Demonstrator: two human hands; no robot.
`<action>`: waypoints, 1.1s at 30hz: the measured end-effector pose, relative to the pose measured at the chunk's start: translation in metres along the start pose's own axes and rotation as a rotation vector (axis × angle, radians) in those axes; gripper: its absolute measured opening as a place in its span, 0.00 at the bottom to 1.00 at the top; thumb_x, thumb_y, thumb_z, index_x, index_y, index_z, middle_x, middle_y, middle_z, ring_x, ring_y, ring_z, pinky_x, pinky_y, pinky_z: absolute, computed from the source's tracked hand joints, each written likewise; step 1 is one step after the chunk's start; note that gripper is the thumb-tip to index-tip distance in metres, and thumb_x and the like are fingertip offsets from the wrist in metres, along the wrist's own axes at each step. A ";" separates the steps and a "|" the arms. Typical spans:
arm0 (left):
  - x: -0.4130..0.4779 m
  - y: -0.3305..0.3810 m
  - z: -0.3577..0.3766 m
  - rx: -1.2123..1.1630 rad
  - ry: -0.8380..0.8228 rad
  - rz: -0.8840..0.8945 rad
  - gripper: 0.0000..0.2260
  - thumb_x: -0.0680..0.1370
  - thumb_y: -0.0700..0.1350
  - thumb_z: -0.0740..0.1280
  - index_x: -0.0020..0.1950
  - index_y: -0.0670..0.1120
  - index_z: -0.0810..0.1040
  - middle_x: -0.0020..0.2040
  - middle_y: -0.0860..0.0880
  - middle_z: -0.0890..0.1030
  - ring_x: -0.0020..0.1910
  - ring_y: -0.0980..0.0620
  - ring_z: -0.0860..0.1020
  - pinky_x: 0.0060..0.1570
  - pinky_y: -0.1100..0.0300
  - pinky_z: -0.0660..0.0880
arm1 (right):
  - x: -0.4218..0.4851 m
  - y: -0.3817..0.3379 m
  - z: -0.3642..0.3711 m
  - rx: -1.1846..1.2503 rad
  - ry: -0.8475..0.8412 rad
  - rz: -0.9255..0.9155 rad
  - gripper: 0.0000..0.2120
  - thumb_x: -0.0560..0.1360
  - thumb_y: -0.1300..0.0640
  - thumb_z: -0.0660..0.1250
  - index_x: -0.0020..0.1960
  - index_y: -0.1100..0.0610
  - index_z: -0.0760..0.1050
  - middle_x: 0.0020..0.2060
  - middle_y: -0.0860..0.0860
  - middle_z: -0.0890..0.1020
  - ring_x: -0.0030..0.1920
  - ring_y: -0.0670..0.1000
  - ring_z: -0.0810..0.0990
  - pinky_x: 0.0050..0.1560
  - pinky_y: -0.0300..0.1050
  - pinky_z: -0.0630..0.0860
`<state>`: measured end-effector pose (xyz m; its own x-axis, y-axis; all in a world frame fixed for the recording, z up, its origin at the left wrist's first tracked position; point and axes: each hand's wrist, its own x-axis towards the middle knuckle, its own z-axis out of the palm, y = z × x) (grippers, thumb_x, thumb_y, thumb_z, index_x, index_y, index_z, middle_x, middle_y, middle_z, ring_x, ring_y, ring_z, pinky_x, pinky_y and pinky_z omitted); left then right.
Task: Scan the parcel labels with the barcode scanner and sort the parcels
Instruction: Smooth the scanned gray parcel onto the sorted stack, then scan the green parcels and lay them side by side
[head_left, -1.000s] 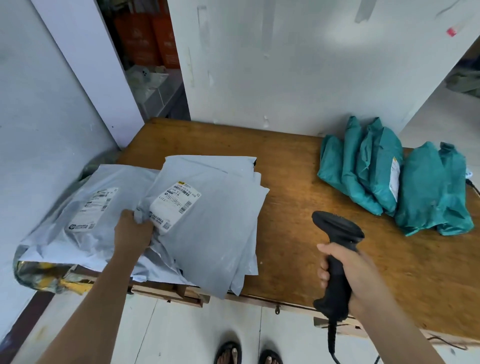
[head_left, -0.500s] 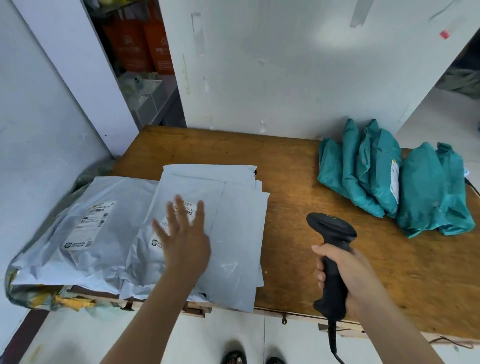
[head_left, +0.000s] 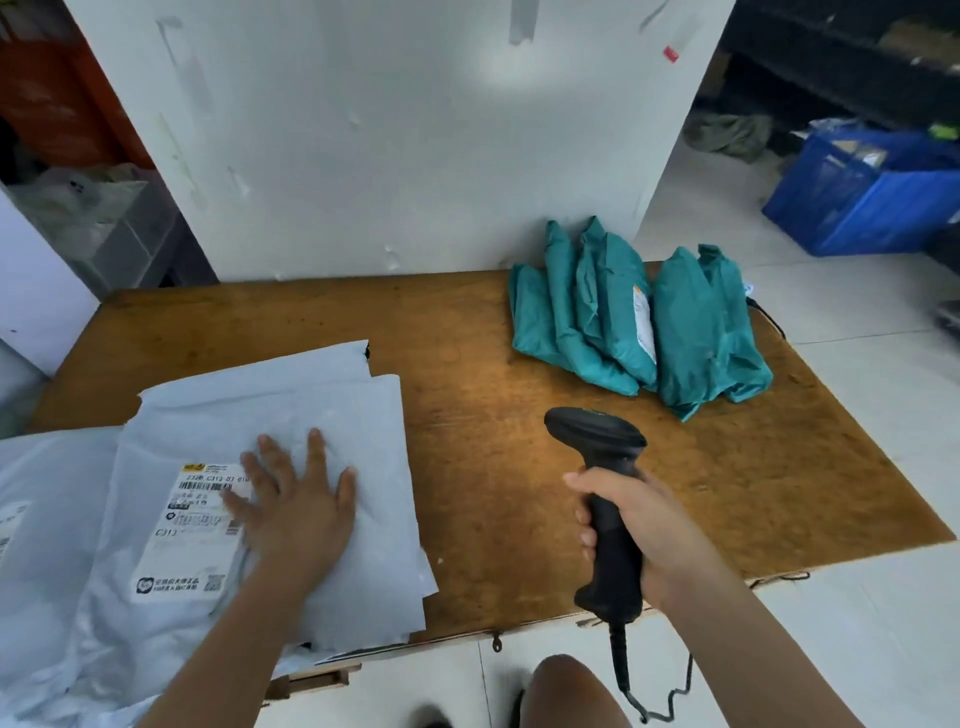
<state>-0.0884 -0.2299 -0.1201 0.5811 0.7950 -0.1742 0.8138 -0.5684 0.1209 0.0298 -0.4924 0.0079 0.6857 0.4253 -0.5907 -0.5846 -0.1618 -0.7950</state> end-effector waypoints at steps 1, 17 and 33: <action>0.003 0.011 -0.007 -0.025 0.023 -0.008 0.30 0.79 0.61 0.47 0.78 0.51 0.46 0.78 0.40 0.41 0.76 0.37 0.41 0.71 0.34 0.45 | 0.002 -0.001 -0.007 0.012 0.010 0.004 0.10 0.73 0.63 0.69 0.36 0.60 0.70 0.26 0.55 0.72 0.23 0.50 0.69 0.25 0.41 0.67; 0.071 0.393 -0.010 -0.430 -0.199 0.334 0.18 0.76 0.58 0.64 0.51 0.43 0.72 0.45 0.47 0.77 0.47 0.45 0.76 0.45 0.54 0.74 | 0.091 -0.112 -0.192 0.007 0.131 0.018 0.08 0.72 0.61 0.71 0.42 0.60 0.72 0.27 0.55 0.73 0.24 0.50 0.70 0.26 0.41 0.69; 0.040 0.367 0.032 -1.366 -0.527 -0.074 0.12 0.74 0.35 0.70 0.57 0.43 0.77 0.54 0.46 0.83 0.51 0.46 0.82 0.47 0.52 0.80 | 0.119 -0.111 -0.230 0.004 0.007 0.092 0.10 0.72 0.61 0.70 0.39 0.61 0.69 0.25 0.54 0.73 0.23 0.50 0.70 0.25 0.41 0.68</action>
<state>0.2333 -0.4131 -0.1140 0.7144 0.4746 -0.5142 0.3856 0.3462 0.8552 0.2760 -0.6290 -0.0060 0.6318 0.4029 -0.6622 -0.6468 -0.1969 -0.7369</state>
